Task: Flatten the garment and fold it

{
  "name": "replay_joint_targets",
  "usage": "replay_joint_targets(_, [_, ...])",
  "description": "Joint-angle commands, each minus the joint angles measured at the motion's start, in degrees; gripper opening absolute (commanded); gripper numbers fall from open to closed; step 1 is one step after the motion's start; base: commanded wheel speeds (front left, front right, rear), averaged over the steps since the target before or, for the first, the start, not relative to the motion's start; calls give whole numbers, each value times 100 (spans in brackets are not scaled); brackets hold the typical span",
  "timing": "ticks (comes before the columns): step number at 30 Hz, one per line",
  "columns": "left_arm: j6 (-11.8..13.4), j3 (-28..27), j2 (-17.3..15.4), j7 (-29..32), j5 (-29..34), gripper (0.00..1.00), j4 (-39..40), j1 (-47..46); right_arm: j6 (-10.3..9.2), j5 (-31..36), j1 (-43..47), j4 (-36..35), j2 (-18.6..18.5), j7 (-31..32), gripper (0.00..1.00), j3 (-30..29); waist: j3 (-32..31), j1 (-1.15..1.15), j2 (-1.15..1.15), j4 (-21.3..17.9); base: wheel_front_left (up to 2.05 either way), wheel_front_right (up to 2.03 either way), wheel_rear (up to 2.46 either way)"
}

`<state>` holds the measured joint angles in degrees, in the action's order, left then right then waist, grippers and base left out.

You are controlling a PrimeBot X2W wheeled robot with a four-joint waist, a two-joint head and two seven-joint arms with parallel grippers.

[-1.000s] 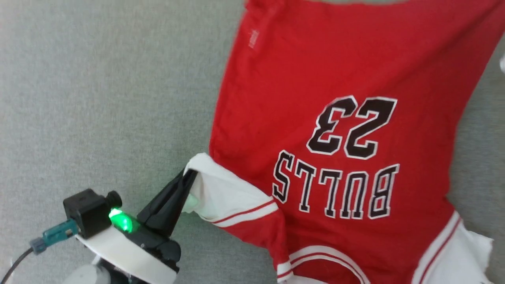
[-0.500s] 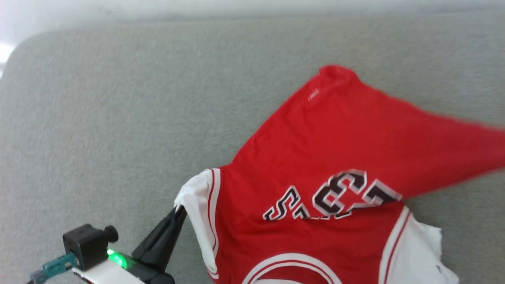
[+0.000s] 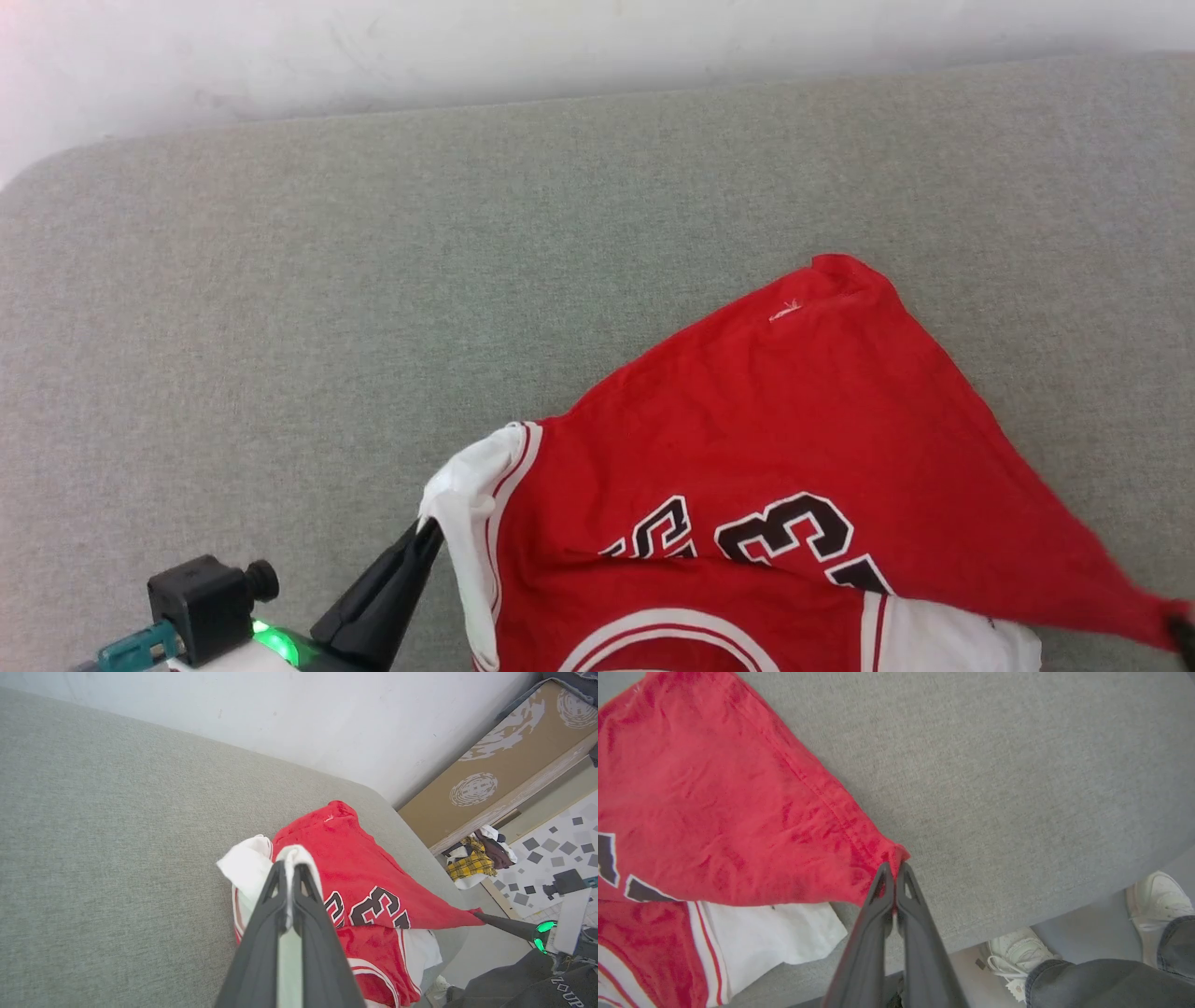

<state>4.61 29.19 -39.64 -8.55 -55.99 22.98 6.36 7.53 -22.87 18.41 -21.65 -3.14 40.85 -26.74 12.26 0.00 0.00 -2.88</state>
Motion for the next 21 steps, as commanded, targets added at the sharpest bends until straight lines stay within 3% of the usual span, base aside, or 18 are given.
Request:
replay_joint_targets(1, [20, -5, -24, 13, -17, 0, 25, 40, -4, 199, 28, 121, 23, -146, 0, 178, 3, 0, 0, 10, 0, 0, 0])
replay_joint_targets(8, [45, 38, -35, 123, 11, 0, 74, -67, -4, 654, -499, 1593, 9, -961, 0, 982, 98, 0, 0, 23, 0, 0, 0])
replay_joint_targets(15, [53, 67, -11, 212, 66, 0, 109, -263, -4, 870, -1176, 2828, -75, -1491, 0, 1207, 233, 0, 0, 54, 0, 0, 0])
replay_joint_targets(16, [54, 66, -7, 215, 72, 0, 109, -284, -4, 906, -1241, 2917, -113, -1576, 45, 1241, 256, 0, 0, 54, 0, 0, 0])
replay_joint_targets(17, [53, 69, 0, 216, 78, 0, 104, -303, -4, 936, -1296, 2983, -149, -1682, 100, 1256, 275, 0, 0, 54, 0, 0, 0])
replay_joint_targets(21, [24, 95, 57, 192, 78, 0, 58, -350, -4, 879, -1367, 2985, -250, -1916, 100, 1218, 321, 0, 0, 67, 0, 0, 0])
